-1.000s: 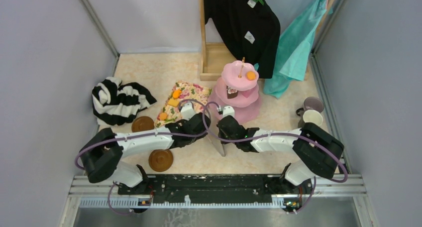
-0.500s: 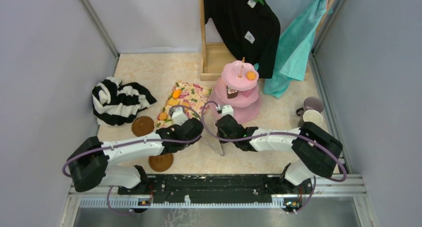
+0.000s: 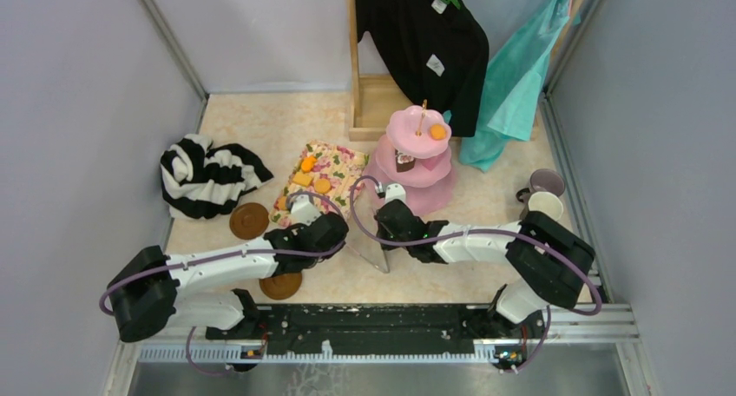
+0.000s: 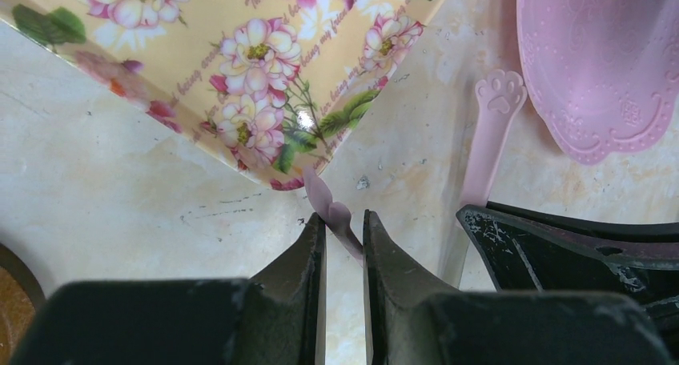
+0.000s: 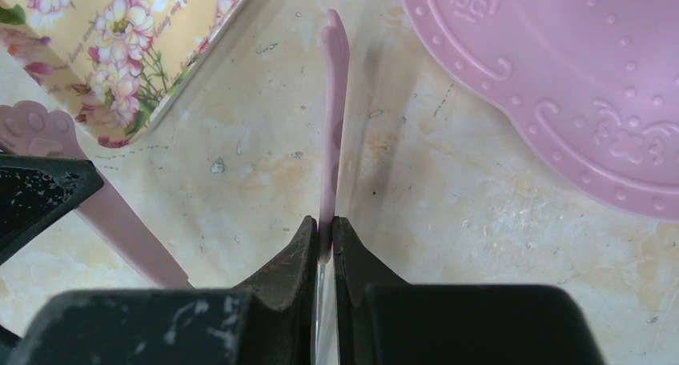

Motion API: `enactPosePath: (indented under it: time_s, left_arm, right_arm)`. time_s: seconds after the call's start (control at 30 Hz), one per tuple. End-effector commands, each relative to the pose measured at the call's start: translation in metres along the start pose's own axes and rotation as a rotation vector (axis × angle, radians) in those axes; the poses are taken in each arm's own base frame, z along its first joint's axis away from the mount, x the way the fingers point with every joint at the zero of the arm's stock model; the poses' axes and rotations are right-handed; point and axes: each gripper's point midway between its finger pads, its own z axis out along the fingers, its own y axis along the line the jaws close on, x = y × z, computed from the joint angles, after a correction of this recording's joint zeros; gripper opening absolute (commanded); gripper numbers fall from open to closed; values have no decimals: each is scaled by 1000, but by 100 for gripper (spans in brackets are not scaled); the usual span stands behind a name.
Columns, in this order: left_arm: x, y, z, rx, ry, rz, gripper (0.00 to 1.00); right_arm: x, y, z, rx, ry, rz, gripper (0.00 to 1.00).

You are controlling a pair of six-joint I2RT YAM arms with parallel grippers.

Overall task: Serve the afternoon tea
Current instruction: Adjust the clamp at the center of the board.

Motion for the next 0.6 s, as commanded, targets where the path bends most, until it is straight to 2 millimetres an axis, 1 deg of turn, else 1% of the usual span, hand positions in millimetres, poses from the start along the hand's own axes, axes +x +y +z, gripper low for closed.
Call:
enactPosePath:
  time_s: [0.0, 0.13, 0.27, 0.37, 0.47, 0.57]
  left_arm:
    - [15, 49, -8, -132, 51, 144, 14]
    - [14, 50, -7, -139, 47, 138, 14]
    - [13, 39, -2, -129, 34, 153, 15]
    - [7, 28, 3, -135, 6, 164, 21]
    - [3, 18, 8, -124, -21, 167, 27]
    - [0, 4, 14, -93, -46, 167, 33]
  right_arm:
    - [9, -51, 3, 208, 28, -54, 0]
    - [9, -52, 3, 208, 27, -52, 0]
    - [8, -46, 5, 180, 32, -57, 0]
    - [4, -41, 5, 159, 28, -65, 0]
    - [5, -38, 6, 144, 35, -76, 0]
    - [7, -33, 9, 116, 48, -87, 0]
